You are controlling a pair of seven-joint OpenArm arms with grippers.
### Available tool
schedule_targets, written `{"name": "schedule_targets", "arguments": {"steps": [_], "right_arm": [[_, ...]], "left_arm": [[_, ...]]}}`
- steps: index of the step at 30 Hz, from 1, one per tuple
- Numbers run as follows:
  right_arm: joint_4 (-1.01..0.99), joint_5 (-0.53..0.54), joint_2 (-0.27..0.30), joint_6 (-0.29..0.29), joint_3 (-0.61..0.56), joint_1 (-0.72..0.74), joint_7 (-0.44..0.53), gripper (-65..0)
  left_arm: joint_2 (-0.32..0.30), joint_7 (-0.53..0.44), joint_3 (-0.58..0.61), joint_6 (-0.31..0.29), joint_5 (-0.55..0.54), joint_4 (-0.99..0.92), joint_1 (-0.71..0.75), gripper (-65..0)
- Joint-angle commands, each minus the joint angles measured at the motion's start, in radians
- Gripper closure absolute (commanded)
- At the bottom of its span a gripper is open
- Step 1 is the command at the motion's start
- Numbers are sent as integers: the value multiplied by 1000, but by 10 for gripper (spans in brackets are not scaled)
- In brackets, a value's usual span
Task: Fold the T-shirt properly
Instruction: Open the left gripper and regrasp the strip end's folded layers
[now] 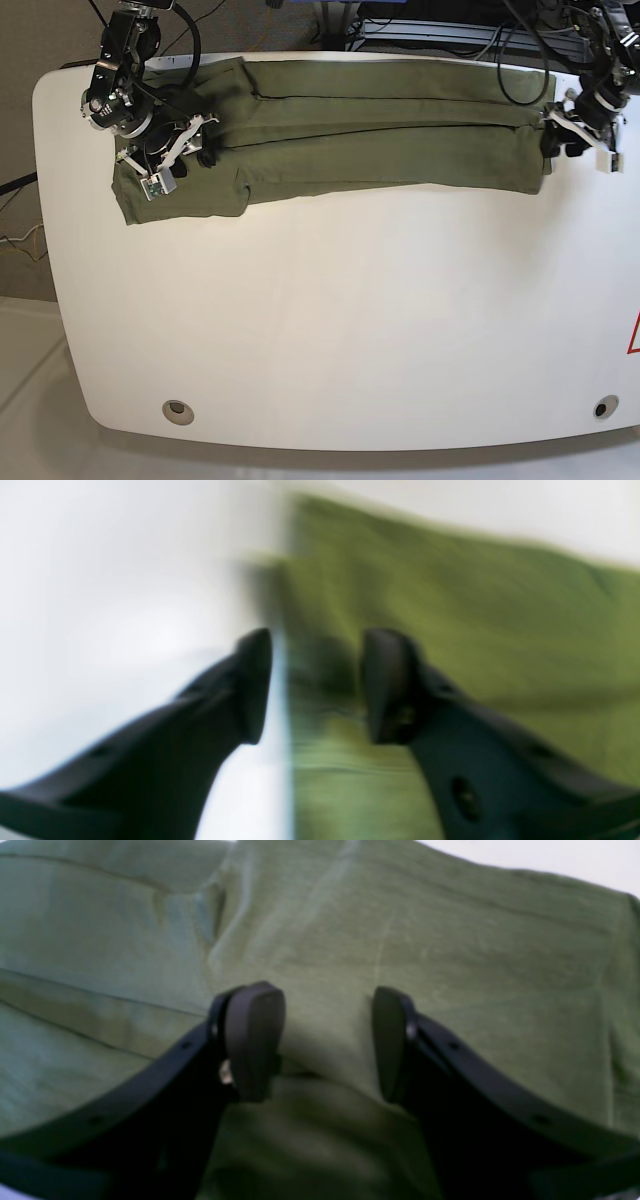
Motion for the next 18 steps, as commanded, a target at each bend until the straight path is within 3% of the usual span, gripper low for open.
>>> {"name": "schedule_targets", "arguments": {"steps": [1,3,11,18], "right_arm": [[14,12,12,6,4,8,16,-309],[12,8,10,6,3,9,17,-309],[13,8,11,6,3,9,17,-309],[13,6,9,6,2,7,6,-309]], "left_arm": [[-17,-4,-17,-14,-34,4,-11,-347],[-22,-4,-8,-13,-19,-15,-28,-395],[-28,4,3,-10,-14,-63,-38,-381],[-29,-10,20,-14,-19,-81,-33,-285]]}}
